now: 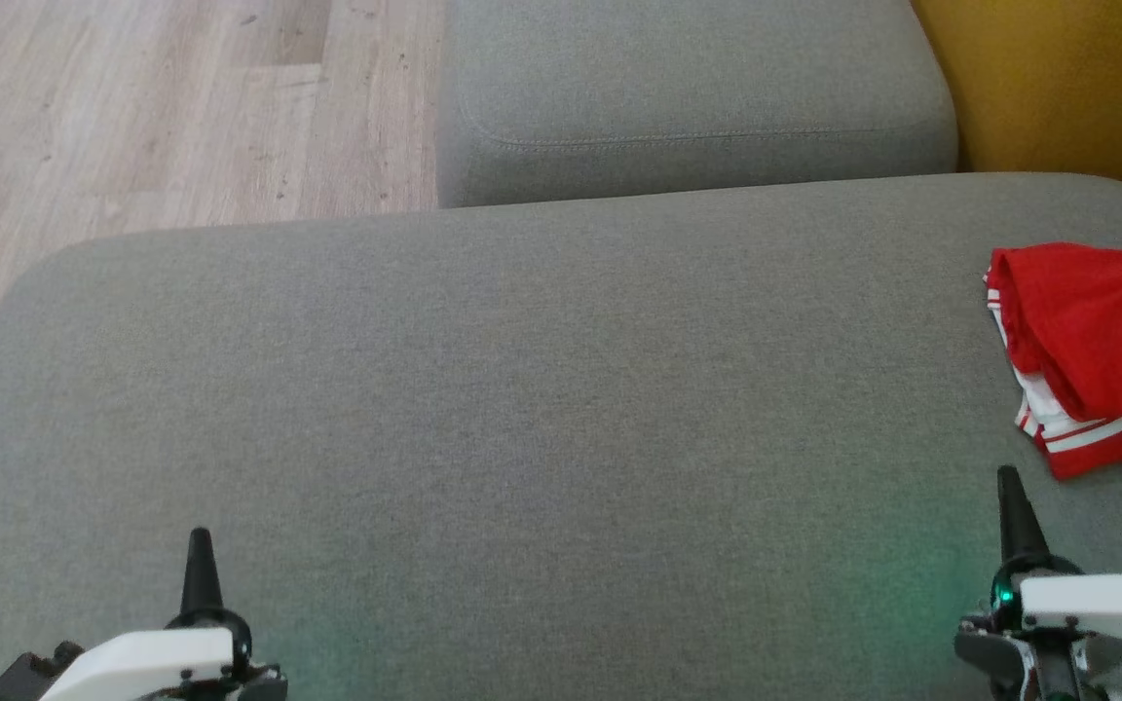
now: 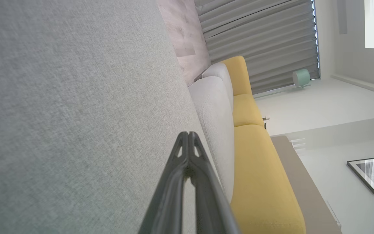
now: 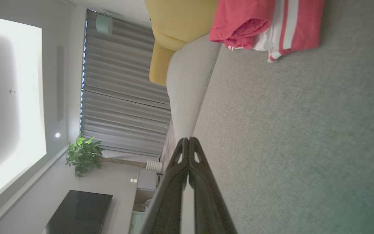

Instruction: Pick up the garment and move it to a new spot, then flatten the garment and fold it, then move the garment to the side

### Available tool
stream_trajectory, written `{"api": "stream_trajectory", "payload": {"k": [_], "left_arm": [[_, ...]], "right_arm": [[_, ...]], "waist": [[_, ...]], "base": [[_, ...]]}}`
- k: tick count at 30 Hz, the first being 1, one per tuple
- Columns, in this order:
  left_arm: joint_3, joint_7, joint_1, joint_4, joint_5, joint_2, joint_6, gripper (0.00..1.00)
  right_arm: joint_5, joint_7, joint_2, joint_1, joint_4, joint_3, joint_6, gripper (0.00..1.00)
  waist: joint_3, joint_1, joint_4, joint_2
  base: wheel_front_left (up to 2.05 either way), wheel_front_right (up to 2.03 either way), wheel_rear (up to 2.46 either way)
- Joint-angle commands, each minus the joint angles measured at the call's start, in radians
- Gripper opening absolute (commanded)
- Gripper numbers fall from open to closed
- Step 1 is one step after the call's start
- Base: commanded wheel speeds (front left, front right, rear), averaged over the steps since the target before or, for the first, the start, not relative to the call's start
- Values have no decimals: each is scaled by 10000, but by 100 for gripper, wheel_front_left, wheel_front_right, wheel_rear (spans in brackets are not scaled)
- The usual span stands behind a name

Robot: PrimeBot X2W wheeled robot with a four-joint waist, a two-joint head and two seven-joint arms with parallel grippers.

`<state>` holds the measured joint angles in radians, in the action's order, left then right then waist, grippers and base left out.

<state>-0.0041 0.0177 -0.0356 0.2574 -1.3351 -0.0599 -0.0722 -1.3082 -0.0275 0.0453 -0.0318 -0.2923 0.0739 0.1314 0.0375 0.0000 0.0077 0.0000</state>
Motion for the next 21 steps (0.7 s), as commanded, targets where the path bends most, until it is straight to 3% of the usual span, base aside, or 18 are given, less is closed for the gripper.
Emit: {"api": "stream_trajectory", "payload": {"k": [1,21], "left_arm": [[339,71,652,-250,-302,-115,-138,0],[849,664,1320,-146,-2620,-94,-529,0]], "right_arm": [[-353,-88,142,680,409,-116,-6,0],[-2763,-675,141,1297,473,227,-7,0]], "waist": [[-26,0,-6,0],[-359,0,-68,0]], "base": [[0,0,0],[0,0,0]]}}
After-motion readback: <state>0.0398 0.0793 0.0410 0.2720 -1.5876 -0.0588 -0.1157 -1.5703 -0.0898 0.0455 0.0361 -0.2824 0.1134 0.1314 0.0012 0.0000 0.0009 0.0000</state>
